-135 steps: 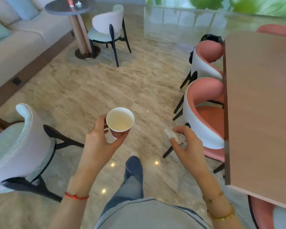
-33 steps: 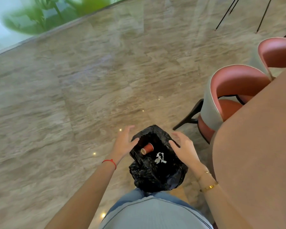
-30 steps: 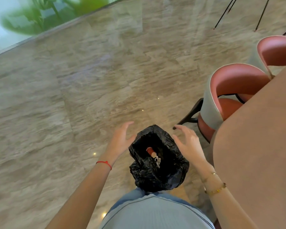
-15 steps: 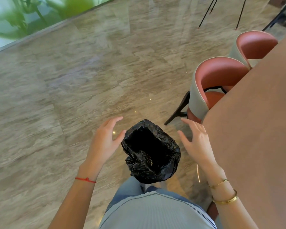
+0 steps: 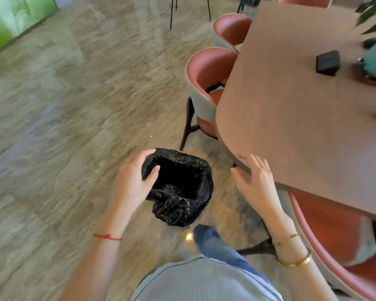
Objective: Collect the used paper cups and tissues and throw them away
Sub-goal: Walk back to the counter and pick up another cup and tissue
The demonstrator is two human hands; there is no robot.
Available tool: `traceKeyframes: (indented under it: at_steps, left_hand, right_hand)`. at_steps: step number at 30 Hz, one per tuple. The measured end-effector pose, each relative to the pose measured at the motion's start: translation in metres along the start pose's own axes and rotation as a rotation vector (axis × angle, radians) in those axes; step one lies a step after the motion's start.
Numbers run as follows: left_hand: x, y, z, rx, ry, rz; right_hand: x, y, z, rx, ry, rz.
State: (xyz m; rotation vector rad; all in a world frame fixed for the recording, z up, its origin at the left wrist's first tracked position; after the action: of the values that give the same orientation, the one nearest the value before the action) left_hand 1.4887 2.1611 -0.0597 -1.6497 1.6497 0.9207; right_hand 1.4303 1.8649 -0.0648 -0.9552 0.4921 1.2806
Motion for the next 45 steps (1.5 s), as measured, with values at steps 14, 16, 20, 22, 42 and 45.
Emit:
traceKeyframes:
  at_steps: [14, 16, 20, 22, 42, 45]
  left_hand:
    - [0.033, 0.126, -0.079, 0.534, 0.062, 0.364]
    - [0.047, 0.146, -0.105, 0.606, 0.057, 0.427]
    - [0.081, 0.19, -0.162, 0.754, 0.05, 0.536]
    - [0.101, 0.218, -0.194, 0.842, 0.042, 0.57]
    - [0.294, 0.547, -0.468, 1.272, 0.107, 0.943]
    - [0.33, 0.581, -0.508, 1.325, 0.106, 0.952]
  right_hand:
    - [-0.087, 0.282, 0.06, 0.49, 0.179, -0.376]
    - [-0.099, 0.318, 0.062, 0.564, 0.21, -0.427]
    - [-0.121, 0.384, 0.062, 0.703, 0.248, -0.54]
    - [-0.136, 0.418, 0.059, 0.762, 0.276, -0.598]
    - [-0.332, 0.727, -0.013, 1.205, 0.491, -0.947]
    - [-0.358, 0.754, -0.045, 1.241, 0.497, -0.963]
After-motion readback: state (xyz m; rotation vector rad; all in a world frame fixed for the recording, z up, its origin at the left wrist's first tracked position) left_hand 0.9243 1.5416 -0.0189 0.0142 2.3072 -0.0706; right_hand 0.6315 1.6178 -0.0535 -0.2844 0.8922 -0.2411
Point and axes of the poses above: each hand's wrist, its own y-axis away from the middle knuckle, its own x-axis out of the palm, z = x × y, the point moved 1 cm from there along -y, towards the middle knuckle, and after that the axes turned 14 degrees about -x, right-handed, at the moved point
